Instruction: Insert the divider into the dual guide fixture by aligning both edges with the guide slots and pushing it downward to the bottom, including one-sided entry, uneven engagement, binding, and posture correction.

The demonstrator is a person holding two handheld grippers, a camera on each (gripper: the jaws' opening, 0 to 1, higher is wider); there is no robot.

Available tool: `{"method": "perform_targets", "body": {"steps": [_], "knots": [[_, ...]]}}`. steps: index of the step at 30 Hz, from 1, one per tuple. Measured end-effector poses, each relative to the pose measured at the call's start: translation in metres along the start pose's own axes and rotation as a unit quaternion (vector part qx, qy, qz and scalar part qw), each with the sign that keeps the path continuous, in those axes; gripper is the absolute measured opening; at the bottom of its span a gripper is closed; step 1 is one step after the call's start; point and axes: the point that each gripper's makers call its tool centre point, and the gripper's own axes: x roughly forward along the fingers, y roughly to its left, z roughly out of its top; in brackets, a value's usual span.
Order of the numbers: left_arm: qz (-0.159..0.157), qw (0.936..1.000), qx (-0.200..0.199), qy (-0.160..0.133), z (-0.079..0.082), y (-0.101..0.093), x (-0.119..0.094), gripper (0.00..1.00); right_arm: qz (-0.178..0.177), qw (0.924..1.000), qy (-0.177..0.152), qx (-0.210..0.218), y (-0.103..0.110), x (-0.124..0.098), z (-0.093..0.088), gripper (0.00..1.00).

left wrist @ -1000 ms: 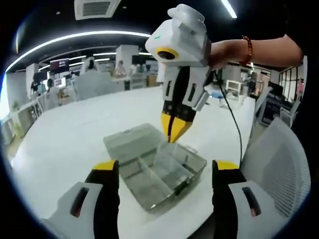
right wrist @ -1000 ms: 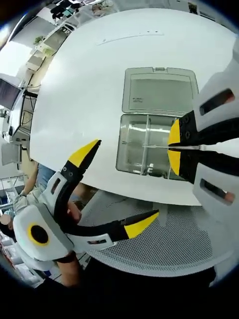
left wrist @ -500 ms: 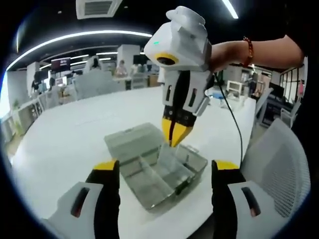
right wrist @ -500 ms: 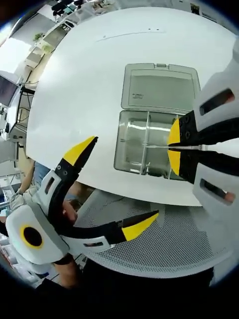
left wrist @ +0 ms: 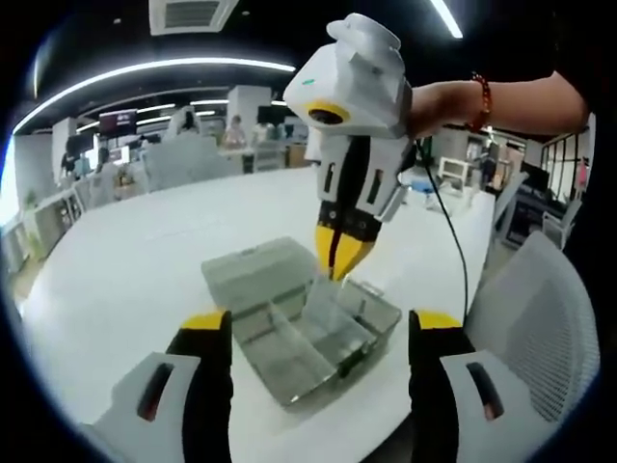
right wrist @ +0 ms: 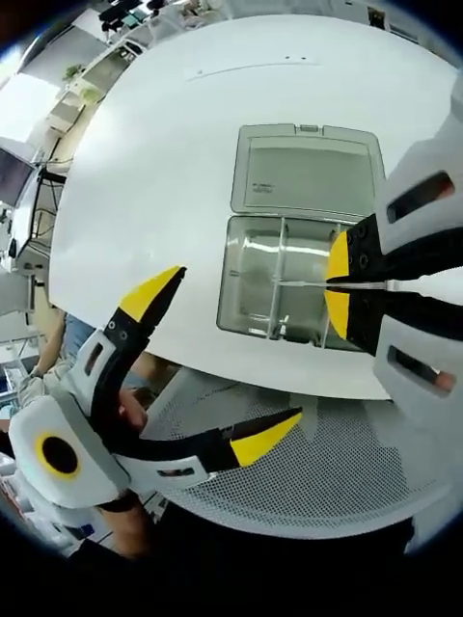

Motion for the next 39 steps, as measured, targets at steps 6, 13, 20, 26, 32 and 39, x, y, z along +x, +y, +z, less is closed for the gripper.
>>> {"method": "perform_targets", "body": {"steps": [6,13,20,26,32,39], "knots": [[-0.004,1.0,0.001,0.002,-0.0007,-0.0011,0.0013,0.73,0.002,1.0,0.005,0.001,0.0006,0.0011,-0.0036,0.0],[-0.001,1.0,-0.004,-0.002,0.0,0.0006,0.0004,0.73,0.005,1.0,-0.001,0.007,-0.0001,0.0017,-0.0005,0.0],[-0.002,1.0,-0.005,-0.002,0.0003,0.0,0.0,0.73,0.007,1.0,-0.003,0.006,0.0004,0.0033,0.0033,0.0],[-0.001,1.0,-0.007,-0.002,-0.0002,0.0007,-0.0009,0.72,0.005,1.0,0.0,0.002,0.0002,0.0035,0.004,0.0],[-0.003,1.0,-0.007,-0.001,0.0001,-0.0007,-0.0001,0.72,0.007,1.0,0.001,0.004,0.0014,0.0038,0.004,0.0],[-0.003,1.0,-0.007,0.0,-0.0005,-0.0006,0.0007,0.72,0.005,1.0,-0.001,0.005,-0.0005,0.0039,0.0037,0.0]]}}
